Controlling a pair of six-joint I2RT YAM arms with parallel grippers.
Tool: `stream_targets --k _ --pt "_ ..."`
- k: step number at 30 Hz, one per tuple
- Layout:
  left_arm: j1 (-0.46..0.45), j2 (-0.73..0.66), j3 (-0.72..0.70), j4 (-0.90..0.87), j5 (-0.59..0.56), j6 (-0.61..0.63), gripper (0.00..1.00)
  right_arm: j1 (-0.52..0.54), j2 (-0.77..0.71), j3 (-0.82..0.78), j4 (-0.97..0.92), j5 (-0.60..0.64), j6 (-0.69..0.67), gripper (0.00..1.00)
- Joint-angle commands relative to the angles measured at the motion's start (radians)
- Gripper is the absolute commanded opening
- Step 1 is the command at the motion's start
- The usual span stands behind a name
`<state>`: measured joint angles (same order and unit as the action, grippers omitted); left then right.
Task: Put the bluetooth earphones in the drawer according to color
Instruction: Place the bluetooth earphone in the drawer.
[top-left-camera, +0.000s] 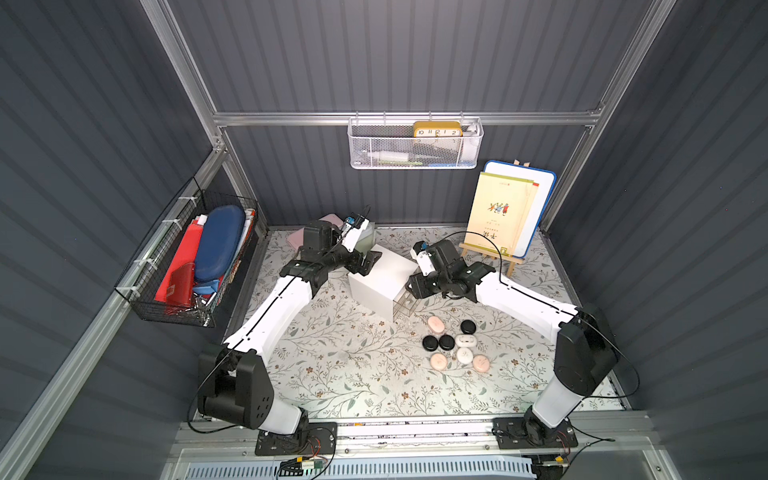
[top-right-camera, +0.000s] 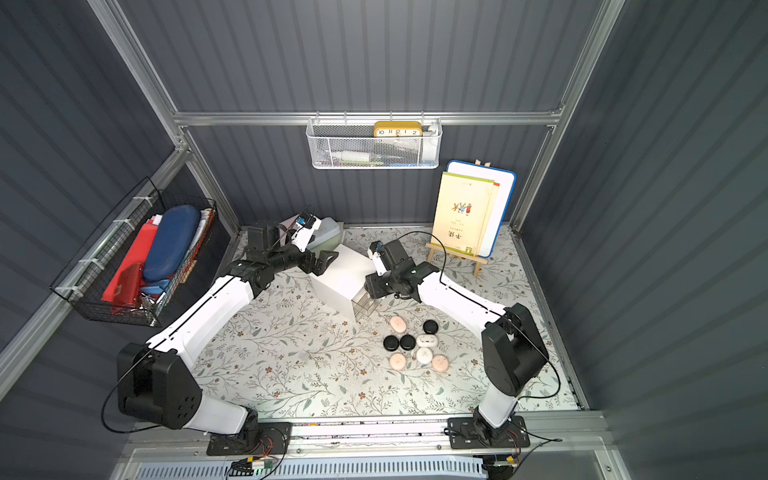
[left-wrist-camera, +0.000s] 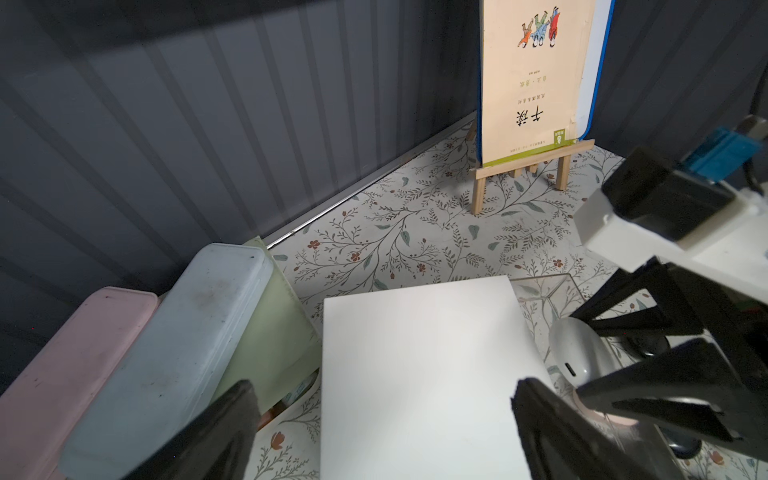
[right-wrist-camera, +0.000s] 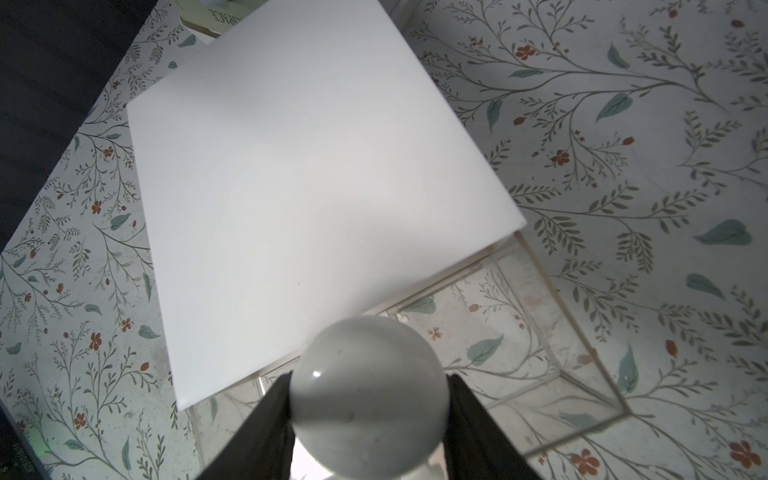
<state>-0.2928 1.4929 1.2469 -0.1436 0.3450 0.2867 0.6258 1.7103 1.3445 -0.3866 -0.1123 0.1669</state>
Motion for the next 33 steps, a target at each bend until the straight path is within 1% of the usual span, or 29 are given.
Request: stream_targets --k 1,5,7,10,17,24,33 --pt "0.003 -0.038 -0.006 -0.003 0.022 0.021 0.99 0.006 0.011 0.036 -0.038 0.004 0.005 0.05" --pt "0.002 -0.045 -0.006 0.0 0.021 0.02 0.99 0.006 0.006 0.036 -0.049 0.016 0.003 0.13" --pt "0.001 -0.046 -0.006 0.004 0.016 0.016 0.99 0.006 0.006 0.033 -0.053 0.018 0.003 0.2" --pt "0.001 -0.053 -0.008 0.008 0.016 0.014 0.99 0.008 0.008 0.032 -0.058 0.019 0.007 0.23" --pt "0.0 -0.062 -0.012 0.012 0.016 0.012 0.99 0.007 0.018 0.03 -0.058 0.02 0.02 0.45" --pt "-0.003 -0.051 -0.003 0.016 0.019 0.009 0.99 0.01 -0.002 0.009 -0.049 0.034 0.023 0.59" --pt "-0.003 -0.049 0.0 0.015 0.018 0.009 0.99 0.011 -0.009 0.002 -0.056 0.041 0.023 0.63"
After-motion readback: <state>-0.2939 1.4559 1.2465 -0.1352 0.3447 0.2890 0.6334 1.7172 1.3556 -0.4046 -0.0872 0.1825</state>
